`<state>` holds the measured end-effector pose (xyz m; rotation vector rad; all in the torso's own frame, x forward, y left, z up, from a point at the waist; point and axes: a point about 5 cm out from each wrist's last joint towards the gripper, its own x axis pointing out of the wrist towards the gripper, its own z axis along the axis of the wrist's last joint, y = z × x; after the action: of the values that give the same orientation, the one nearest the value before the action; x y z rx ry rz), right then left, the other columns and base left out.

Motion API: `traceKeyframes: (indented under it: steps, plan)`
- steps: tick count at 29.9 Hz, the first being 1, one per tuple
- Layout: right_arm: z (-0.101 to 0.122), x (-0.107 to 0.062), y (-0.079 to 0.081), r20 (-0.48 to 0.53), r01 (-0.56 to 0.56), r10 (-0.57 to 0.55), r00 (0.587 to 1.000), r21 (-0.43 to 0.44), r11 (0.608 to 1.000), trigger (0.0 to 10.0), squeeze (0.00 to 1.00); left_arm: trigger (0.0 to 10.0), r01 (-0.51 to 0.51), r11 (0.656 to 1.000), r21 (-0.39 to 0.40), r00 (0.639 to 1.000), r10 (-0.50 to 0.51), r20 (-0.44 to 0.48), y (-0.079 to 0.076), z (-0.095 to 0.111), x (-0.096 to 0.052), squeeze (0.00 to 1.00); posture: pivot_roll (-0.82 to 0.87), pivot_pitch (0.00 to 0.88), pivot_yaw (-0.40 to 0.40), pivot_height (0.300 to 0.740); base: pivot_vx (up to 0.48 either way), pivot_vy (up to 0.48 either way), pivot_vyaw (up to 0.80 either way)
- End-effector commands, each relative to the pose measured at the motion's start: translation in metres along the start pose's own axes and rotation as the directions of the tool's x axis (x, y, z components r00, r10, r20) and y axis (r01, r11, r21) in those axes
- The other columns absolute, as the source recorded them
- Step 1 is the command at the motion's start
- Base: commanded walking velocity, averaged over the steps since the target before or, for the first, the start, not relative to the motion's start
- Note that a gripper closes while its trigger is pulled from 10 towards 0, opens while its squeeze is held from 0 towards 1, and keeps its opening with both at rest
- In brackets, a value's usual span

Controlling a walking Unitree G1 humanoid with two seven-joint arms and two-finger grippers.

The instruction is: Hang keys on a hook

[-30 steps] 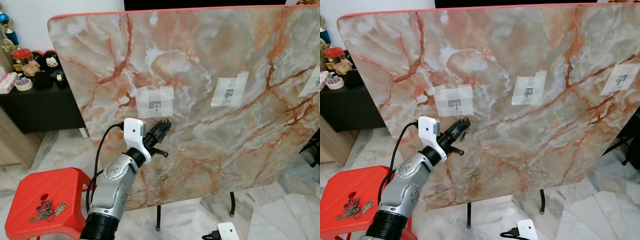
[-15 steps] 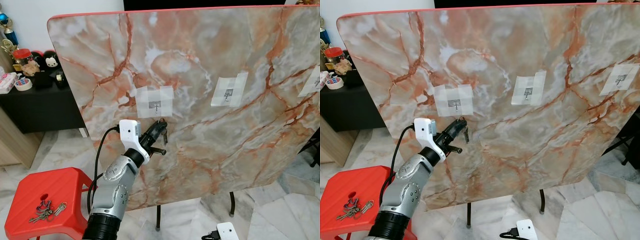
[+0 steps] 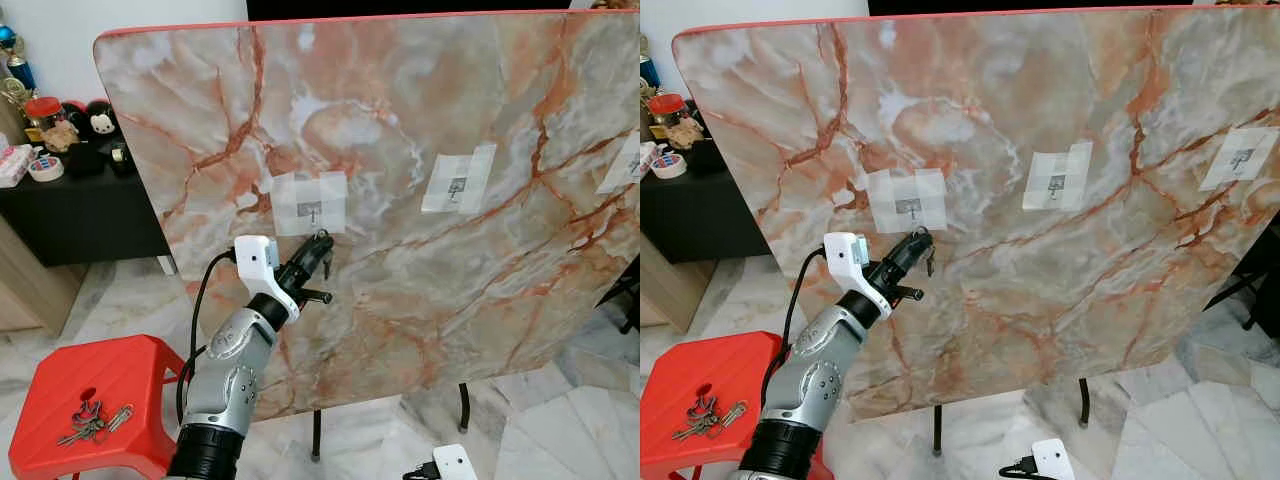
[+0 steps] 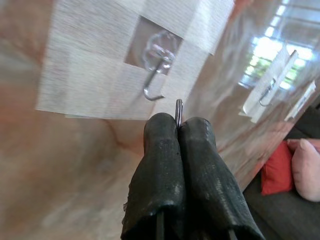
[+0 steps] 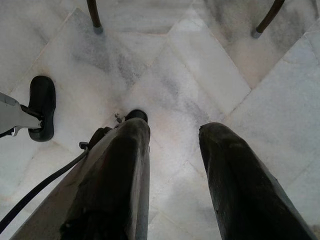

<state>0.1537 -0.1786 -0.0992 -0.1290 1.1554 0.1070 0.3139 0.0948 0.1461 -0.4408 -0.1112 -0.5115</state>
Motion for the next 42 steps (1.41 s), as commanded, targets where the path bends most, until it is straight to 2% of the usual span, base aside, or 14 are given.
traceKeyframes:
  steps: [1, 25, 30, 42]
  plan:
    - [0.0027, -0.0001, -0.002, 0.009, 0.004, -0.004, 1.0, -0.005, 1.0, 10.0, 0.0, 10.0, 0.025, 0.999, -0.021, 0.999, -0.025, 0.031, -0.0044, 0.0082, 0.0053, 0.0, 0.07, 0.0, -0.042, 0.74, 0.0, 0.0, 0.0]
    - [0.0022, 0.0, -0.0014, 0.006, 0.002, -0.002, 1.0, -0.001, 1.0, 10.0, 0.0, 10.0, 0.01, 0.995, -0.095, 0.999, -0.006, 0.036, -0.0038, 0.007, 0.0064, 0.0, 0.06, 0.0, -0.038, 0.74, 0.0, 0.0, 0.0]
    - [0.0015, 0.0, -0.0012, 0.006, 0.003, -0.003, 1.0, 0.028, 1.0, 10.0, 0.0, 10.0, 0.007, 0.995, -0.101, 0.999, -0.004, 0.036, -0.0038, 0.0069, 0.0065, 0.0, 0.06, 0.0, -0.041, 0.74, 0.0, 0.0, 0.0]
    - [0.0015, 0.0, -0.001, 0.006, 0.003, -0.003, 1.0, 0.029, 1.0, 10.0, 0.0, 10.0, -0.001, 0.987, -0.16, 1.0, 0.003, 0.013, -0.0049, 0.0021, 0.0073, 0.0, 0.06, 0.0, -0.04, 0.74, 0.0, 0.0, 0.0]
